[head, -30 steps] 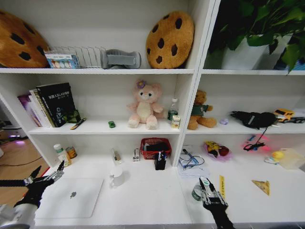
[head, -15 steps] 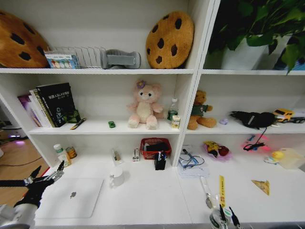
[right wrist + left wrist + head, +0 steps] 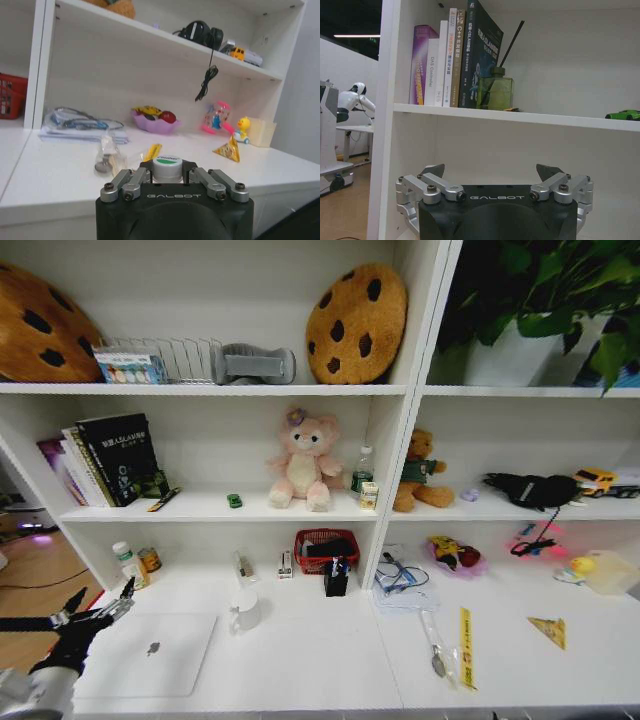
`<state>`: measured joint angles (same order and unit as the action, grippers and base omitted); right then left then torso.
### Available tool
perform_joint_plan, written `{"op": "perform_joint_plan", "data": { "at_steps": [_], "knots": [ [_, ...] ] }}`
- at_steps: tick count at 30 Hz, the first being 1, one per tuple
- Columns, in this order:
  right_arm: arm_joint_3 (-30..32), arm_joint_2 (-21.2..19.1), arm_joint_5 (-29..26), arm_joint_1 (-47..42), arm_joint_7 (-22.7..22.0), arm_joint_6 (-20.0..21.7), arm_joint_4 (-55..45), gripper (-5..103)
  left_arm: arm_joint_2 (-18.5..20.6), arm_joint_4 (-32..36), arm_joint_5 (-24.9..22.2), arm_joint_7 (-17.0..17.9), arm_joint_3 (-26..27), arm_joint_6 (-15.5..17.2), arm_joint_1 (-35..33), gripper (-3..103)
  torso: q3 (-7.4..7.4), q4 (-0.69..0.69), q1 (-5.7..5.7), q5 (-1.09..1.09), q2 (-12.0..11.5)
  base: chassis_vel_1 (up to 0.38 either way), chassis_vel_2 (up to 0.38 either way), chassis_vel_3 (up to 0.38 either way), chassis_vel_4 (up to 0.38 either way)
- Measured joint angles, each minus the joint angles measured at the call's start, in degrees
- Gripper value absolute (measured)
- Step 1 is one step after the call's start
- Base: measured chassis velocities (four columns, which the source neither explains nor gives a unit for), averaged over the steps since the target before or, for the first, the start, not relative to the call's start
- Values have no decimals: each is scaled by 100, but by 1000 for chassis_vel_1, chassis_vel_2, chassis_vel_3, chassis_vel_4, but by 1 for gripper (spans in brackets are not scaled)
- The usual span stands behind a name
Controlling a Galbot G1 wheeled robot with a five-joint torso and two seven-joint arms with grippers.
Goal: Organize the objects on the table.
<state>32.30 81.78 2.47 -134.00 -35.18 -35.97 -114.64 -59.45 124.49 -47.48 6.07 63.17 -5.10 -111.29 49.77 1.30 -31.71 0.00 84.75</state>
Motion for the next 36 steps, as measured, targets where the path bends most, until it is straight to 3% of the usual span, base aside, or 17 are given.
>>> {"op": "perform_joint_plan", "data": {
  "at_steps": [10, 20, 22, 34, 36],
  "knots": [
    [-11, -9, -74, 733, 160, -56, 1306, 28, 0, 0, 0, 0, 0, 0, 0, 100, 0, 0, 0, 0, 0, 0, 0, 0, 0],
    [-159, -269, -198, 1594, 384, -121, 2729, 28, 0, 0, 0, -1, 0, 0, 0, 100, 0, 1, 0, 0, -1, 0, 0, 0, 0],
    [-269, -364, -110, 2074, 415, -160, 3416, 28, 0, 0, 0, -1, 0, 0, 0, 100, 0, 0, 0, 1, -1, 0, 0, 0, 0],
    [-633, -712, -146, 3455, 704, -104, 5119, 28, 0, 0, 0, -1, 0, 1, 0, 100, 1, 1, 0, 0, -1, 0, 0, 0, 0],
    [-715, -758, 53, 4112, 756, -206, 5907, 28, 0, 0, 0, -1, 0, 1, 0, 100, 1, 0, -1, 1, -1, 0, 0, 0, 0]
  ]
}}
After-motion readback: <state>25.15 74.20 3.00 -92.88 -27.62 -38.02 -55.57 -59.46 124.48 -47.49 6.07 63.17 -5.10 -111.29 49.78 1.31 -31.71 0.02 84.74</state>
